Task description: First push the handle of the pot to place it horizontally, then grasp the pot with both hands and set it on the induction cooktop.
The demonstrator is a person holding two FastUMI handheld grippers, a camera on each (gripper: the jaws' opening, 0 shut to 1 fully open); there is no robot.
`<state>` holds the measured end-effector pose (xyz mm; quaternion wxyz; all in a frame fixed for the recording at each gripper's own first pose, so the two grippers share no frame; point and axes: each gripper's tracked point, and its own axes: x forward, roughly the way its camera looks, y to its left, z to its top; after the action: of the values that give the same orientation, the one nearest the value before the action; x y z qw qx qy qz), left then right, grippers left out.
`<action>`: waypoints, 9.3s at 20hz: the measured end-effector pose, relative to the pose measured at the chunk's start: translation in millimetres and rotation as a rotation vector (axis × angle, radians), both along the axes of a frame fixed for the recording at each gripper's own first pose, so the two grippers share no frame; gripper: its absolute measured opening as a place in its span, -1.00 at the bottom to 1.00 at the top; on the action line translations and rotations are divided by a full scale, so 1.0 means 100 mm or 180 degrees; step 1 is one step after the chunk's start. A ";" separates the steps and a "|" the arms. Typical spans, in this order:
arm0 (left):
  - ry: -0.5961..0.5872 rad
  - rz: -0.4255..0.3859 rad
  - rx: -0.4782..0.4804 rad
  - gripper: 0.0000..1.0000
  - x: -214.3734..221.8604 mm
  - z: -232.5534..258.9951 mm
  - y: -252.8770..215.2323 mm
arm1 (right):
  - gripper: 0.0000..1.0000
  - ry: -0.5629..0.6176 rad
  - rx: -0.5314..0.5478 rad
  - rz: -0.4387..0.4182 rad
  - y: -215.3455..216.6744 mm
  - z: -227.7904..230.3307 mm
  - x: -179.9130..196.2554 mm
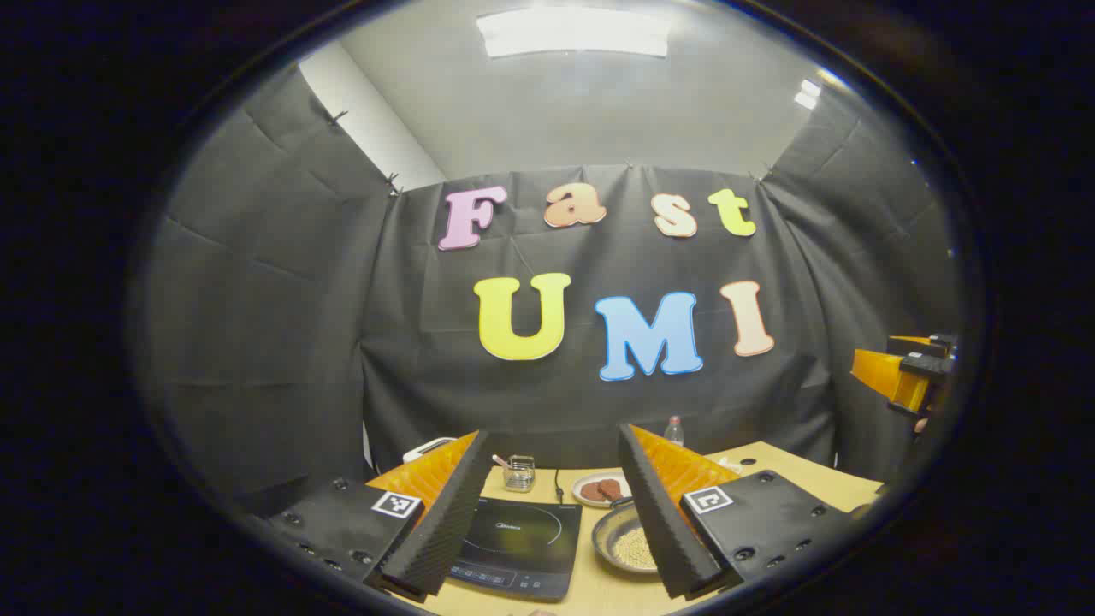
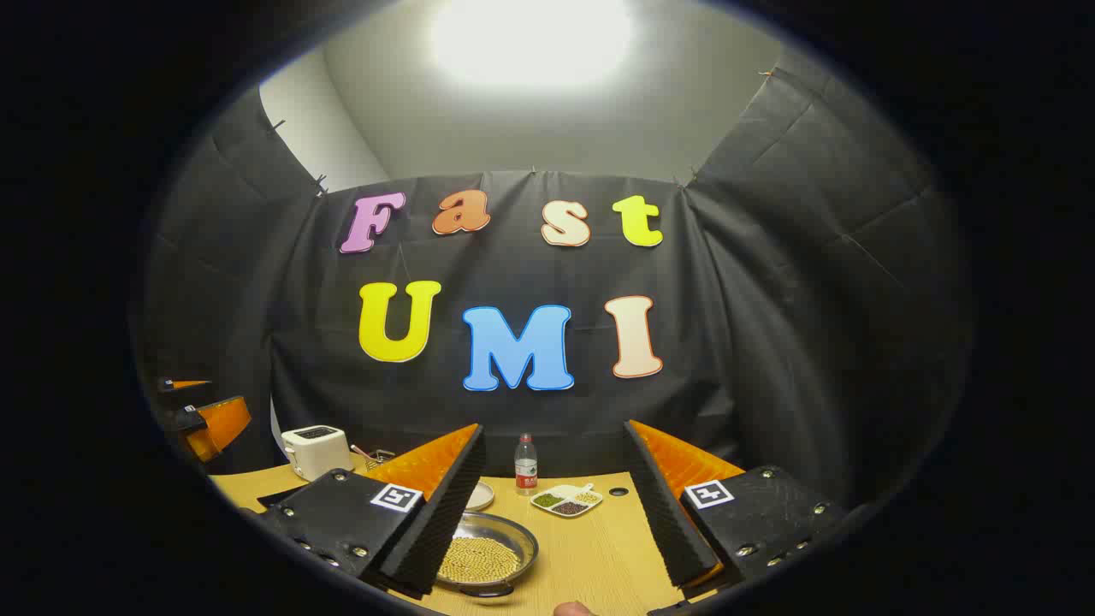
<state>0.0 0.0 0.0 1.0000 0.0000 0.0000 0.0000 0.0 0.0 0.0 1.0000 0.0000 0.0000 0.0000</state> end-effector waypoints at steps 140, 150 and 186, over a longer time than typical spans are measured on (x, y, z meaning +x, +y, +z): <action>0.1537 -0.0452 0.0170 0.91 2.09 -2.64 -1.02 | 1.00 0.2295 0.0211 0.0341 -0.35 -3.02 1.57; 0.2162 -0.0802 0.0073 1.00 2.14 -3.41 -1.15 | 1.00 0.2432 0.0099 0.0174 -0.28 -3.28 1.69; 0.2663 -0.0737 -0.0137 0.43 2.18 -4.04 -1.30 | 0.00 0.2986 0.0014 0.0026 -0.37 -3.81 1.67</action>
<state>217.6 -130.0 -403.6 0.9071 -0.0208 0.4053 -0.1121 167.3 -37.4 -381.4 0.8920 0.0021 0.4521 0.0039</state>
